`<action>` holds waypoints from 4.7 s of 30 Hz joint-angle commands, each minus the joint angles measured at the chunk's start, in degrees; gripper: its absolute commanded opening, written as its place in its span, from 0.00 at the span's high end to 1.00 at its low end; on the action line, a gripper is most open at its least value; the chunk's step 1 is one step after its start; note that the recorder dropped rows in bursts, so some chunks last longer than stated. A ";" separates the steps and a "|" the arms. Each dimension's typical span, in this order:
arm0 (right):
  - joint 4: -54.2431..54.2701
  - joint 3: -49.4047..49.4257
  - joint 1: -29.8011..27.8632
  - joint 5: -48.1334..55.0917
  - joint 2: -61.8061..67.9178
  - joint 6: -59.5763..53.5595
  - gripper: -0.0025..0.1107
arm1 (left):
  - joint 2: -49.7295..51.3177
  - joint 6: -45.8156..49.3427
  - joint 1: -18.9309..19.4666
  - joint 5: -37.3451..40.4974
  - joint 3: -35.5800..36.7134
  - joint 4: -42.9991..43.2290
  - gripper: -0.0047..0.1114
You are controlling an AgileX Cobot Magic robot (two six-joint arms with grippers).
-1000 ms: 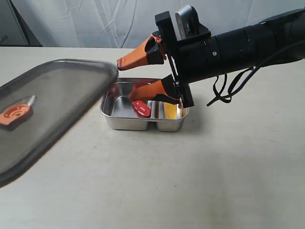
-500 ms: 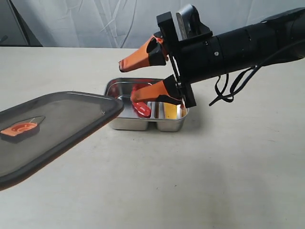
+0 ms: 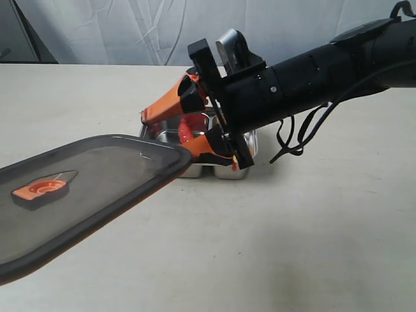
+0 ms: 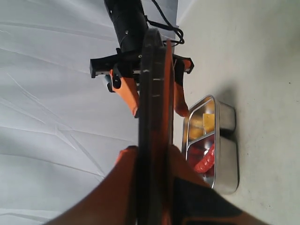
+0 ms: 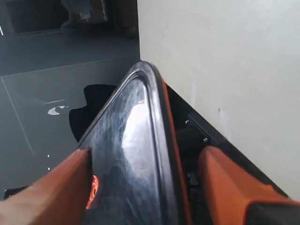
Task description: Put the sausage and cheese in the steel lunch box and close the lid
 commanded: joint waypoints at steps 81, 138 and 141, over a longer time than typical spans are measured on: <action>16.95 -0.33 3.30 -13.72 -4.19 -26.59 0.99 | -0.11 -31.13 -0.33 7.81 2.44 27.74 0.42; 3.49 13.26 19.42 -77.66 -30.74 -13.46 0.99 | 16.62 -70.54 -0.33 -29.49 4.05 41.38 0.50; -26.22 16.79 19.43 -82.59 -30.74 20.00 0.99 | 16.62 -70.54 -0.33 -29.49 4.05 41.38 0.50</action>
